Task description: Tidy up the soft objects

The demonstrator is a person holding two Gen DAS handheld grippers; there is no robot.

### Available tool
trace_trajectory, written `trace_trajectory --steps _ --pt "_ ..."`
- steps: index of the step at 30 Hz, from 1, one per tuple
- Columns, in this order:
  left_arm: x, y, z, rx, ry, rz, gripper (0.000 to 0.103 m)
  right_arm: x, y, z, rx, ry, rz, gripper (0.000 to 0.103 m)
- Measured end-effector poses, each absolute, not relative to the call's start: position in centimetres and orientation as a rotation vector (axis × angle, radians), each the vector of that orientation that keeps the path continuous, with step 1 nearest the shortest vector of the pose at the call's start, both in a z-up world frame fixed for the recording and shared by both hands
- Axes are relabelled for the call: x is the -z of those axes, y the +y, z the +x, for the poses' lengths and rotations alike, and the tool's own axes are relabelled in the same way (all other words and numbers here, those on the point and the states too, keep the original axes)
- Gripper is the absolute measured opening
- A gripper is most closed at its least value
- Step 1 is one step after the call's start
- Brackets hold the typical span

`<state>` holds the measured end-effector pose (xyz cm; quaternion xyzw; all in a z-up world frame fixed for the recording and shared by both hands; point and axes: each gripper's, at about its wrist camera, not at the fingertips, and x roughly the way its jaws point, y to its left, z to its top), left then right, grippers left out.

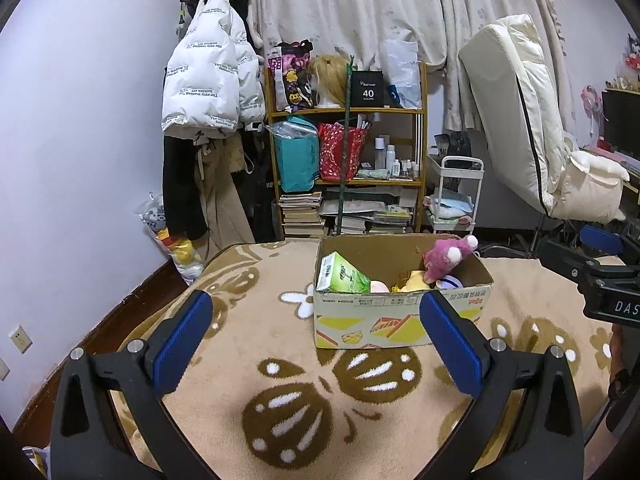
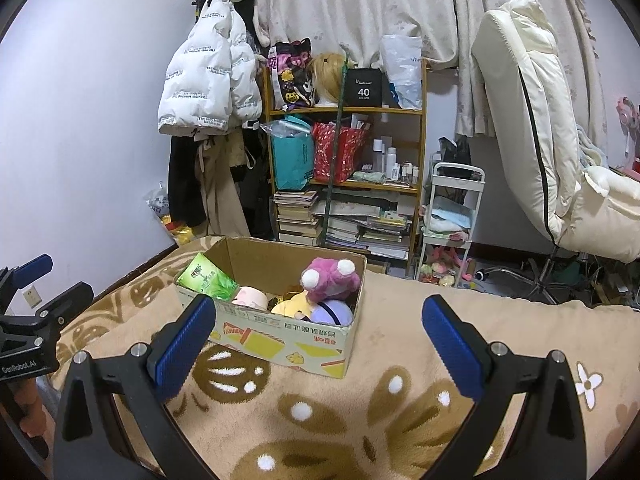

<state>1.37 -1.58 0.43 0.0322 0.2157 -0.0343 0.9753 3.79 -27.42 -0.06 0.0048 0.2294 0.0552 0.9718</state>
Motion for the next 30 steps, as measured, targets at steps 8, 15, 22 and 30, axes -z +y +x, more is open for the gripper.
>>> trace_trajectory --steps 8,15,22,30 --pt "-0.31 -1.32 1.41 0.063 0.44 0.055 0.102 0.14 -27.53 3.96 -0.109 0.464 0.009 0.103" --pt "-0.29 -1.2 1.46 0.058 0.443 0.056 0.102 0.14 -27.72 4.01 -0.113 0.464 0.007 0.103" --pt "-0.34 -1.11 1.42 0.059 0.442 0.056 0.102 0.11 -27.81 4.02 -0.113 0.464 0.008 0.103" --pt "0.04 -1.08 1.35 0.049 0.449 0.052 0.102 0.1 -27.95 4.07 -0.113 0.464 0.009 0.103"
